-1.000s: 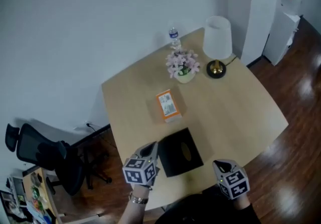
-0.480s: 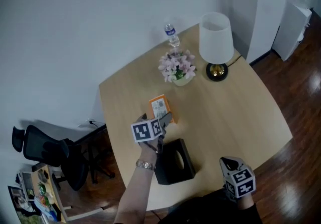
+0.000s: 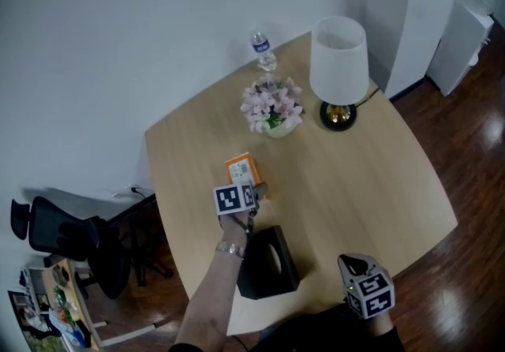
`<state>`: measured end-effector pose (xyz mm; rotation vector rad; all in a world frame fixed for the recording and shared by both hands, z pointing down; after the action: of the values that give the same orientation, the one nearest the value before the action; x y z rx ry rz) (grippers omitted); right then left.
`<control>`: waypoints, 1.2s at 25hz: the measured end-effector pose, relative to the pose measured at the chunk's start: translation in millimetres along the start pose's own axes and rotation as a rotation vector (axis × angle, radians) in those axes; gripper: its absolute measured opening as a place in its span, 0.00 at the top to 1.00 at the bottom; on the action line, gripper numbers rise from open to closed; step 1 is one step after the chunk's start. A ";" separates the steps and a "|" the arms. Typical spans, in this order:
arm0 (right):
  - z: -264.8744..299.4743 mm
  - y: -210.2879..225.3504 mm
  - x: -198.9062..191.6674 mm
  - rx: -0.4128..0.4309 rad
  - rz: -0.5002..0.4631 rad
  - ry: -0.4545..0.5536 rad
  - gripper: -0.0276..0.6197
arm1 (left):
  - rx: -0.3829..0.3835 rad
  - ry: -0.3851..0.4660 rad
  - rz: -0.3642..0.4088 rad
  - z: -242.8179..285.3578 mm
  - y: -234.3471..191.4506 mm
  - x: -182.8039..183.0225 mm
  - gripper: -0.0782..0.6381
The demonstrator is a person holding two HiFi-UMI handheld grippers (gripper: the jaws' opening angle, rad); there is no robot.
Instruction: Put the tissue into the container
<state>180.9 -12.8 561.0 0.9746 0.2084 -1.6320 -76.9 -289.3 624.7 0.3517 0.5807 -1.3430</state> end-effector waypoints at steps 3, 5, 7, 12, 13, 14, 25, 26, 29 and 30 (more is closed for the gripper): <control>2.8 1.8 0.4 0.003 0.004 -0.013 0.95 | 0.003 0.001 -0.015 4.0 0.6 -5.0 0.20; 3.3 3.5 -0.4 0.000 0.006 -0.019 0.95 | 0.009 0.014 -0.019 2.9 0.7 -4.9 0.25; 3.6 5.7 -2.5 -0.005 0.013 -0.022 0.95 | 0.015 0.024 -0.017 1.6 -0.5 -3.6 0.28; 2.9 8.3 -3.2 -0.014 0.021 -0.012 0.95 | 0.005 0.050 -0.007 -6.1 -2.6 0.7 0.33; 2.2 8.0 -2.7 -0.015 0.019 -0.009 0.95 | 0.001 0.063 -0.004 -10.9 -2.2 2.9 0.33; 1.6 7.4 -2.2 -0.015 0.017 -0.005 0.95 | -0.004 0.080 -0.004 -17.0 -1.7 5.9 0.34; -1.0 -19.2 21.3 0.017 -0.059 0.048 0.95 | -0.096 0.268 0.011 -166.9 21.2 12.1 0.34; -0.7 -22.4 23.0 0.022 -0.068 0.051 0.95 | -0.105 0.269 0.015 -179.9 25.0 4.4 0.34; 0.3 -33.6 27.0 0.040 -0.087 0.063 0.95 | -0.120 0.256 0.026 -211.8 35.7 -23.3 0.34; 0.3 -37.5 27.0 0.048 -0.092 0.064 0.95 | -0.119 0.251 0.029 -219.9 39.0 -33.8 0.34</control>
<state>148.2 -20.7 529.4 1.0684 0.2623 -1.6968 -84.6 -132.1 462.8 0.4324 0.8578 -1.2381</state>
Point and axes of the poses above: the fingertips, and each gripper's own axes: z forward along the fingers, y to its right, x out of its top, the point moved 4 cm from there along -z, backward along the fingers, and after that the axes turned 6 degrees about y, right-handed, at the moved point
